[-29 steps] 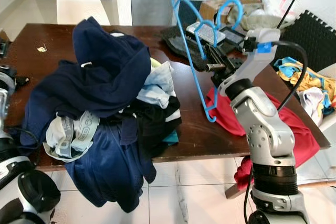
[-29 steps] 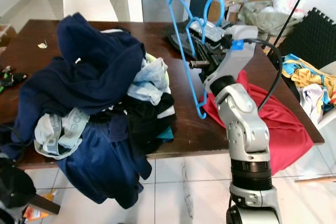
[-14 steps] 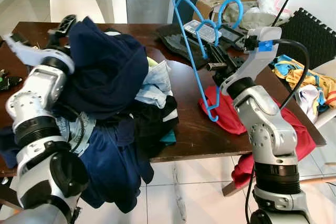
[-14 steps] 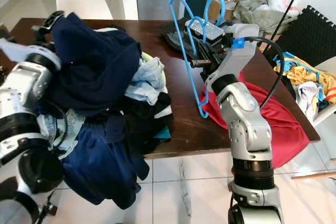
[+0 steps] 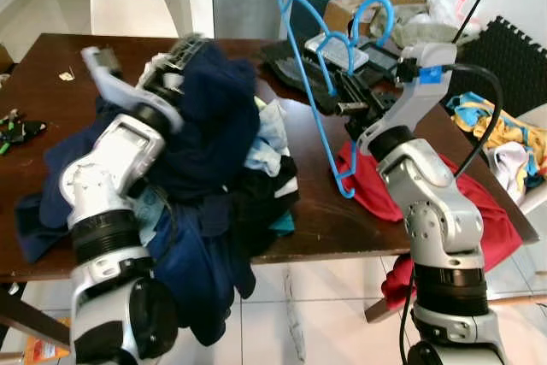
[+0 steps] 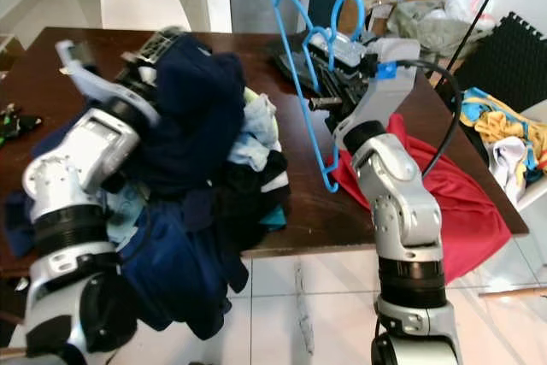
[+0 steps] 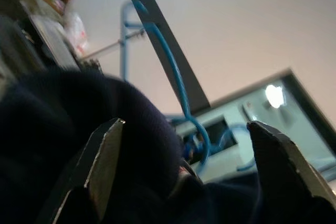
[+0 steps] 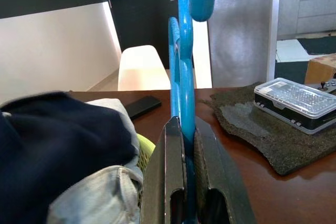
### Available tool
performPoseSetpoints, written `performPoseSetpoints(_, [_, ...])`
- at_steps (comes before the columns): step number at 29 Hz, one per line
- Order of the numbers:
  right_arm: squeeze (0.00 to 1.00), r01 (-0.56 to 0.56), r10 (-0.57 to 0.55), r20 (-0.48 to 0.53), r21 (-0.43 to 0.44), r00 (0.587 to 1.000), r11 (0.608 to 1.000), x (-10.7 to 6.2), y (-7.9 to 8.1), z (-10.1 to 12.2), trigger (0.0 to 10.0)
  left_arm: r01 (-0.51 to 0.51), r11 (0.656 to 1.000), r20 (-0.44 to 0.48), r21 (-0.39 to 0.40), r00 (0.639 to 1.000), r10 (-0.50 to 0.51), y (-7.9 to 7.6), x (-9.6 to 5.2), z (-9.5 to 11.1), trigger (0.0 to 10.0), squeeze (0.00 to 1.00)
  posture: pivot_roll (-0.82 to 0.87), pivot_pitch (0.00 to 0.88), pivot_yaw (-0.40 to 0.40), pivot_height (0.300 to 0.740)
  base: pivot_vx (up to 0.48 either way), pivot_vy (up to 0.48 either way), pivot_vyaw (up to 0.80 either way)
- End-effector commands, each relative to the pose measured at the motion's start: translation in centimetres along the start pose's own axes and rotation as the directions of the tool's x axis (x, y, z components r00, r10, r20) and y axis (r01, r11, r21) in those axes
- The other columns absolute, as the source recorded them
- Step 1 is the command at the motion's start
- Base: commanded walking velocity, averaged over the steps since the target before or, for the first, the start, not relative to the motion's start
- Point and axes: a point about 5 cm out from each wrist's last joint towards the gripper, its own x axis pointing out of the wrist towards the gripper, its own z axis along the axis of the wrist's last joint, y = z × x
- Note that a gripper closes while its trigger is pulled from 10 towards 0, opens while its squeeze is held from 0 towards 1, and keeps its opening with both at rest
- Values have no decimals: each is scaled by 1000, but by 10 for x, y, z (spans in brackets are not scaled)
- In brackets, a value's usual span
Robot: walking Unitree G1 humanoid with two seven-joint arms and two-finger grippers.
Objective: Hang hanger
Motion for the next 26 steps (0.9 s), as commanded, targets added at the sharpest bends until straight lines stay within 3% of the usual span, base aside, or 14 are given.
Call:
performPoseSetpoints(1, [0,3,-3,20,-4,1000,1000,-1,-1,5,10000,140,987,-197,76,973,-123,-21,0,-37,10000,0,80,160,-46,740,0,0,0])
performPoseSetpoints(2, [0,3,-3,20,-4,1000,1000,-1,-1,5,10000,140,987,-197,76,973,-123,-21,0,-37,10000,0,80,160,-46,740,0,0,0])
performPoseSetpoints(4, [0,5,-5,19,-1,1000,1000,-1,-1,4,10000,198,963,-333,181,934,-129,-30,-5,-61,10000,0,81,163,-45,740,0,0,0])
performPoseSetpoints(6, [0,5,-5,19,-1,1000,1000,-1,-1,4,10000,198,963,-333,181,934,-129,-30,-5,-61,10000,0,81,163,-45,740,0,0,0])
performPoseSetpoints(8, [0,9,-9,17,1,1000,1000,-2,-1,3,10000,214,932,-434,293,898,-70,-28,-12,-76,10000,0,82,167,-45,740,0,0,0])
performPoseSetpoints(10, [0,11,-11,16,2,1000,1000,-2,-2,3,10000,228,910,-485,347,874,-34,-27,-17,-83,10000,0,82,167,-45,740,0,0,0])
performPoseSetpoints(15, [0,15,-15,14,3,1000,1000,-3,-2,2,10000,233,877,-517,420,856,20,-23,-24,-85,10000,0,82,167,-45,740,0,0,0])
performPoseSetpoints(17, [0,15,-15,14,6,1000,1000,-3,-2,2,10000,175,867,-425,468,904,47,-24,-20,-62,10000,0,89,173,-42,740,0,0,0])
performPoseSetpoints(18, [0,15,-15,14,6,1000,1000,-3,-2,2,10000,175,867,-425,468,904,47,-24,-20,-62,10000,0,89,173,-42,740,0,0,0])
performPoseSetpoints(20, [0,14,-14,14,9,1000,1000,-3,-1,1,10000,123,857,-331,500,942,58,-28,-17,-40,10000,0,89,173,-42,740,0,0,0])
performPoseSetpoints(22, [0,14,-14,14,9,1000,1000,-3,-1,1,10000,123,857,-331,500,942,58,-28,-17,-40,10000,0,89,173,-42,740,0,0,0])
performPoseSetpoints(23, [0,14,-14,13,10,1000,1000,-3,-1,1,10000,97,852,-273,515,961,55,-31,-15,-29,10000,0,90,175,-42,740,0,0,0])
performPoseSetpoints(25, [0,15,-15,12,11,1000,1000,-3,-1,1,10000,42,802,-156,595,986,64,-37,-8,-8,10000,0,87,179,-42,740,0,0,0])
performPoseSetpoints(26, [0,15,-15,12,11,1000,1000,-3,-1,1,10000,42,802,-156,595,986,64,-37,-8,-8,10000,0,87,179,-42,740,0,0,0])
